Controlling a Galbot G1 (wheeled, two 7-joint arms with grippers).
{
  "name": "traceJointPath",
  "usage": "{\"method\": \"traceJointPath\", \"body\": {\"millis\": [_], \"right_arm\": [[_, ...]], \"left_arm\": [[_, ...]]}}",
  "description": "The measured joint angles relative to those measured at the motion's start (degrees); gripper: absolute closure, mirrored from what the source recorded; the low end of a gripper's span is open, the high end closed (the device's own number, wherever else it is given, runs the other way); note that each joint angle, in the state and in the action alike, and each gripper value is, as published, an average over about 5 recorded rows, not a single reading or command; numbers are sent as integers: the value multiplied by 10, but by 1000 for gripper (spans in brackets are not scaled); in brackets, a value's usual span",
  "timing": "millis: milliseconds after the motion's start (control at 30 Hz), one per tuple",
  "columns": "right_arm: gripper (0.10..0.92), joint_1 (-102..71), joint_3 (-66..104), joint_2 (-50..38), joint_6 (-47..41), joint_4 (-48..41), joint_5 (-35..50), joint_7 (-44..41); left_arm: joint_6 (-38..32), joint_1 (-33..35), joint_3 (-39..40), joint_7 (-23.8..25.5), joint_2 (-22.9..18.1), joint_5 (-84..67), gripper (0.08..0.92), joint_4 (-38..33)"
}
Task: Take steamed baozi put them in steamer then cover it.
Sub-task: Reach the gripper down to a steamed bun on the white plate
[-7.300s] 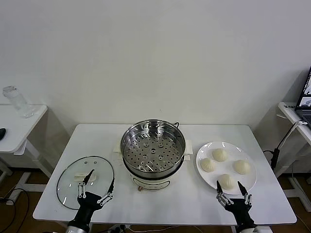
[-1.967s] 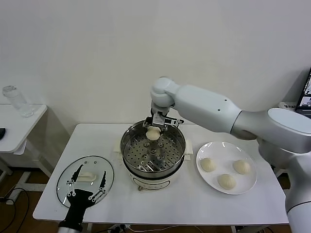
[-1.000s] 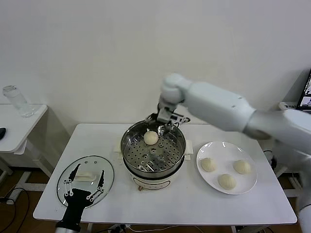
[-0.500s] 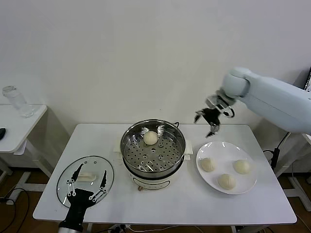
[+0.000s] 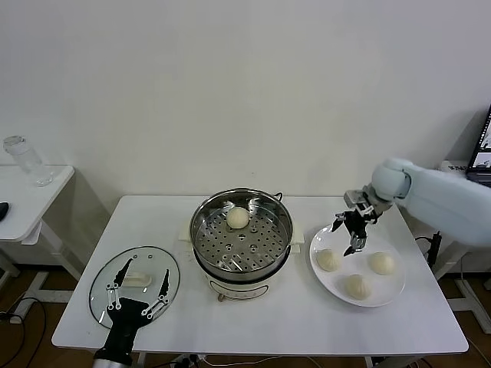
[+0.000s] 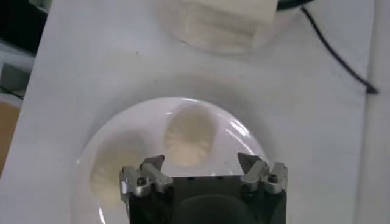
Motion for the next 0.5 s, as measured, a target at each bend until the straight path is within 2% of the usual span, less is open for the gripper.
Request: {"method": "traceJointPath", "body": {"millis": [500], "right_arm": [[203,-52,14,33,-1,-29,-16,34]], "left_arm": [[-2,-1,-8,-2,-1,-1,177,2]]}}
